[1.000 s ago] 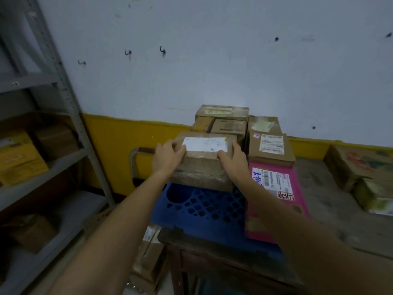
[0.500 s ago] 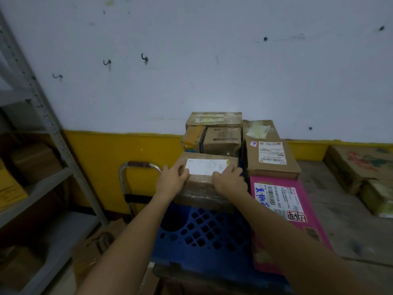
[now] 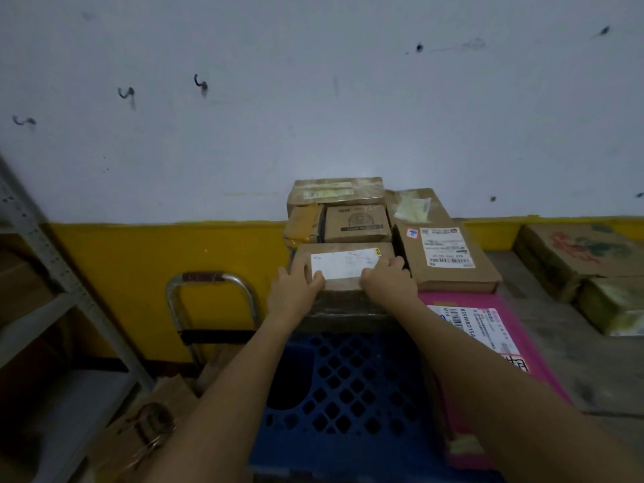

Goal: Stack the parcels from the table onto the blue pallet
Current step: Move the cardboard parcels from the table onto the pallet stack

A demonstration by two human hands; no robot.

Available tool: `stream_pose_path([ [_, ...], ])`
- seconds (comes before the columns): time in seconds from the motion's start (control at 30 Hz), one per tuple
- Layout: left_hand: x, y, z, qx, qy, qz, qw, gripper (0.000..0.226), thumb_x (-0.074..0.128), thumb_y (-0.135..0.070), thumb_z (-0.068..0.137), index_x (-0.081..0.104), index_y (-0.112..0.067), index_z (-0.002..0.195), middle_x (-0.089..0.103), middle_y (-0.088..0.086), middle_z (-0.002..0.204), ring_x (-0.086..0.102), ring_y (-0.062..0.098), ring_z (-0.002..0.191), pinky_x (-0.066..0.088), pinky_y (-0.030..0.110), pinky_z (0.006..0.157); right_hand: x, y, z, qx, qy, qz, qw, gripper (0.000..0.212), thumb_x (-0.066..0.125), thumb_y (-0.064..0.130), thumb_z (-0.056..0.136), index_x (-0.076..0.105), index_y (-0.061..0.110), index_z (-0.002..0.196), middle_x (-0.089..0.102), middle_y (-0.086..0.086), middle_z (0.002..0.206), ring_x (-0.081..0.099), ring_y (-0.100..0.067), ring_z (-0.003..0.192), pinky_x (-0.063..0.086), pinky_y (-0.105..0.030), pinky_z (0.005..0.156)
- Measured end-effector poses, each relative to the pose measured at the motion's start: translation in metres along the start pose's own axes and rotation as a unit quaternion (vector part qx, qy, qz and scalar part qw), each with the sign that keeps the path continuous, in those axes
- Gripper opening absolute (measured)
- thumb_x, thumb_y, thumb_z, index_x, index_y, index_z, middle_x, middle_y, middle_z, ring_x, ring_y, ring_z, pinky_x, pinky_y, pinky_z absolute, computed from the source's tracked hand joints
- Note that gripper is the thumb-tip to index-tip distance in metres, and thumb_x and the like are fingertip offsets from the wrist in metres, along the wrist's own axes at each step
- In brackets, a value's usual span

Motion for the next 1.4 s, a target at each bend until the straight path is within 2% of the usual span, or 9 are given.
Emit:
stream_pose_path([
  [0.13, -0.001, -0.001, 0.002, -0.002, -0.013, -0.033, 0.999, 0.039, 0.041, -0.046, 0.092, 0.038, -0.023, 0.125, 0.042, 0.007, 0.097, 0.044, 0.024, 0.085, 0.036, 0.033, 0.070, 0.000, 0.002, 0.006, 0.010, -0.004, -0.005, 1.000, 0.055, 0.030, 0.028, 0.096, 0.017, 0.001, 0.142, 0.022, -0.022, 0.146, 0.033, -0.036, 0.128, 0.034, -0.041, 0.099],
  [0.33, -0.001, -0.004, 0.003, -0.007, -0.010, -0.033, 0.999, 0.039, 0.041, -0.043, 0.093, 0.038, -0.020, 0.124, 0.045, 0.012, 0.106, 0.046, 0.029, 0.091, 0.040, 0.035, 0.073, -0.003, 0.008, 0.008, -0.003, -0.025, -0.043, 0.999, 0.052, 0.030, 0.021, 0.096, 0.021, -0.005, 0.140, 0.023, -0.023, 0.146, 0.028, -0.035, 0.132, 0.029, -0.040, 0.106],
  [0.43, 0.002, -0.005, 0.001, 0.010, -0.003, 0.000, 1.000, 0.036, 0.040, -0.039, 0.095, 0.039, -0.017, 0.123, 0.045, 0.013, 0.115, 0.040, 0.026, 0.091, 0.038, 0.034, 0.072, -0.007, 0.014, 0.006, -0.053, -0.056, -0.053, 0.996, 0.037, 0.032, 0.016, 0.095, 0.040, -0.001, 0.128, 0.033, -0.021, 0.139, 0.029, -0.033, 0.130, 0.027, -0.039, 0.108],
  [0.53, -0.001, -0.003, -0.001, -0.029, -0.014, -0.046, 0.998, 0.038, 0.040, -0.043, 0.093, 0.039, -0.021, 0.124, 0.046, 0.015, 0.111, 0.045, 0.029, 0.095, 0.038, 0.035, 0.075, -0.009, 0.016, -0.001, -0.103, -0.081, -0.055, 0.990, 0.028, 0.034, 0.017, 0.095, 0.047, 0.004, 0.116, 0.041, -0.017, 0.132, 0.037, -0.028, 0.123, 0.033, -0.037, 0.104],
  [0.73, -0.018, -0.008, 0.006, 0.003, -0.028, 0.006, 1.000, 0.042, 0.042, -0.053, 0.091, 0.049, -0.019, 0.114, 0.041, 0.011, 0.114, 0.048, 0.030, 0.100, 0.042, 0.037, 0.083, -0.025, 0.013, -0.016, -0.174, -0.065, -0.041, 0.982, 0.040, 0.032, 0.027, 0.098, 0.039, 0.011, 0.135, 0.039, -0.011, 0.140, 0.039, -0.025, 0.125, 0.035, -0.036, 0.102],
  [0.9, -0.023, -0.028, 0.010, 0.051, -0.062, 0.006, 0.997, 0.039, 0.043, -0.042, 0.094, 0.051, -0.013, 0.118, 0.041, 0.014, 0.121, 0.044, 0.030, 0.107, 0.040, 0.037, 0.085, -0.047, -0.001, -0.029, -0.177, -0.064, 0.007, 0.982, 0.044, 0.035, 0.029, 0.099, 0.036, 0.016, 0.141, 0.040, -0.007, 0.143, 0.044, -0.024, 0.124, 0.039, -0.038, 0.096],
  [1.03, -0.018, -0.059, 0.004, 0.081, -0.072, 0.013, 0.994, 0.041, 0.042, -0.038, 0.095, 0.047, -0.015, 0.129, 0.040, 0.015, 0.129, 0.040, 0.031, 0.117, 0.040, 0.040, 0.094, -0.063, -0.022, -0.046, -0.188, -0.076, 0.018, 0.979, 0.045, 0.036, 0.031, 0.099, 0.034, 0.019, 0.142, 0.044, -0.005, 0.141, 0.045, -0.024, 0.123, 0.039, -0.036, 0.095],
  [1.2, 0.002, -0.124, -0.023, 0.128, -0.071, -0.023, 0.989, 0.038, 0.043, -0.033, 0.096, 0.047, -0.014, 0.129, 0.041, 0.016, 0.132, 0.038, 0.031, 0.122, 0.037, 0.041, 0.098, -0.094, -0.073, -0.067, -0.193, -0.087, 0.021, 0.977, 0.046, 0.035, 0.028, 0.099, 0.031, 0.022, 0.144, 0.043, -0.006, 0.141, 0.047, -0.024, 0.122, 0.045, -0.039, 0.092],
  [1.4, 0.045, -0.238, -0.068, 0.175, -0.098, -0.056, 0.978, 0.038, 0.042, -0.027, 0.097, 0.049, -0.008, 0.128, 0.050, 0.015, 0.130, 0.045, 0.029, 0.120, 0.037, 0.037, 0.096, -0.153, -0.177, -0.091, -0.208, -0.103, 0.009, 0.973, 0.047, 0.035, 0.034, 0.099, 0.028, 0.024, 0.145, 0.040, -0.002, 0.145, 0.043, -0.020, 0.128, 0.041, -0.037, 0.097],
])
Point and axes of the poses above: each hand's wrist, its own z-axis towards the middle knuckle, its own x-axis out of the palm, y = z × x, the point moved 6 cm from there along z, towards the middle knuckle
